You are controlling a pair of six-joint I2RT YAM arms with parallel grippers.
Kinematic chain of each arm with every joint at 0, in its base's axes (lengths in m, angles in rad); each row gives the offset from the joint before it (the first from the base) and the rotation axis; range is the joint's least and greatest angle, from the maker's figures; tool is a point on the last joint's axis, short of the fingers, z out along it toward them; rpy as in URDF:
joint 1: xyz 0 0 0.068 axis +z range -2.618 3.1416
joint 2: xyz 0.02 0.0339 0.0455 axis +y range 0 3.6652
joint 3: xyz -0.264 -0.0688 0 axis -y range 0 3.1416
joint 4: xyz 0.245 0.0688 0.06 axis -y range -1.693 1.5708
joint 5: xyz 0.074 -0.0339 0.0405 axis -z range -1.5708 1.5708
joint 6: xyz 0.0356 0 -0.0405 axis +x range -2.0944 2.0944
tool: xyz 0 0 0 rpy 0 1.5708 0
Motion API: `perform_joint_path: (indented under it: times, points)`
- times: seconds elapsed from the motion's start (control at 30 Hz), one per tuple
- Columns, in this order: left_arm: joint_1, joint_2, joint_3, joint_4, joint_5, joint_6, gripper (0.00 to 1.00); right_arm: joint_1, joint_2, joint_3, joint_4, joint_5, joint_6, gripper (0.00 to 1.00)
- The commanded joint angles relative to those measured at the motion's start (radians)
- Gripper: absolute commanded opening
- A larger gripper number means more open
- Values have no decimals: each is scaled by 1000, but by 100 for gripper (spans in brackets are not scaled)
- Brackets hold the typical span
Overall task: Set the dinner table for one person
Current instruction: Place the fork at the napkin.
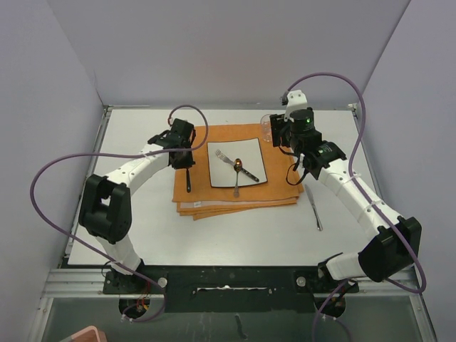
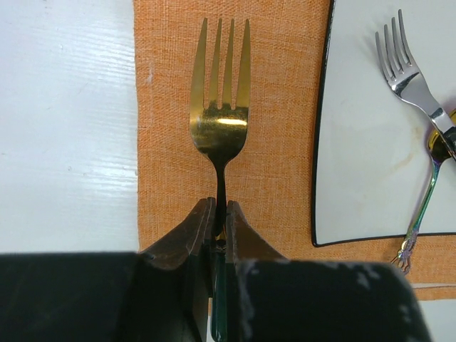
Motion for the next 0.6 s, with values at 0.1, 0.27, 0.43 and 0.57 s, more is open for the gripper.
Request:
perform_joint_path:
  times: [0.1, 0.27, 0.43, 0.57]
  points:
    - [-4, 88, 75, 76, 16, 8, 0, 7, -20, 14, 44, -4, 12, 66]
    - [-4, 152, 121, 103, 25, 18, 0, 6, -7, 21, 41, 1, 10, 66]
    - [-4, 222, 178, 109, 43, 25, 0, 3, 7, 21, 39, 5, 4, 66]
    - [-5, 252, 207, 114, 56, 27, 0, 1, 21, 24, 39, 10, 0, 66]
